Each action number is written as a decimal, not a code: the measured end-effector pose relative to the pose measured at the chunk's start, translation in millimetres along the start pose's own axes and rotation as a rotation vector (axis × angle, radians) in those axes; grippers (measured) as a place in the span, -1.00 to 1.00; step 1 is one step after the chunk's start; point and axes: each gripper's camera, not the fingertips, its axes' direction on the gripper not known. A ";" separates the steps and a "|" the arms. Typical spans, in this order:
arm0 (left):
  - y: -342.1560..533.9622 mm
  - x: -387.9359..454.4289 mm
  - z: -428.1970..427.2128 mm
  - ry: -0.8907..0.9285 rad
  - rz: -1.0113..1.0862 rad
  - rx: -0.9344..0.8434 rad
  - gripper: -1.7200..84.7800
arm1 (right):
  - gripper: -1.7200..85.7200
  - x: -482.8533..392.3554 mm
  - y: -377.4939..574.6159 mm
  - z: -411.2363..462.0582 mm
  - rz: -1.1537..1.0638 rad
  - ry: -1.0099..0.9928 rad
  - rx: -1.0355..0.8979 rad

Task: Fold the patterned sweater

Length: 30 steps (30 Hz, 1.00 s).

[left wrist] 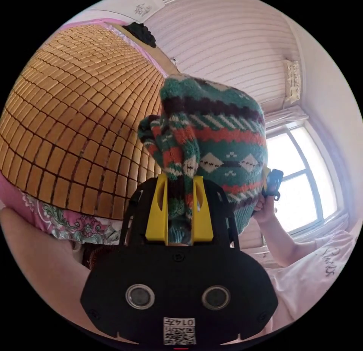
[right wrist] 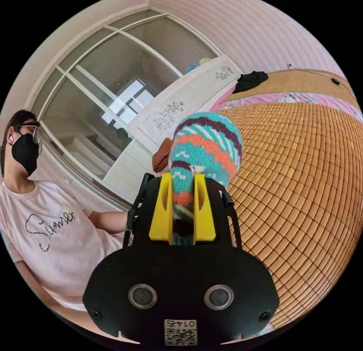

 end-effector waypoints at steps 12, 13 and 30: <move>8.9 35.8 -287.3 -0.346 0.029 0.708 -0.75 | -0.75 -165.2 -243.5 259.8 -0.463 -0.242 -0.237; -5.2 28.6 -307.9 -0.391 -0.017 0.727 -0.75 | -0.74 -176.0 -274.3 298.3 -0.435 -0.171 -0.283; -8.3 -62.5 -317.5 -0.583 -0.263 0.652 -0.74 | -0.81 -156.5 -178.0 485.0 -0.393 0.021 -0.627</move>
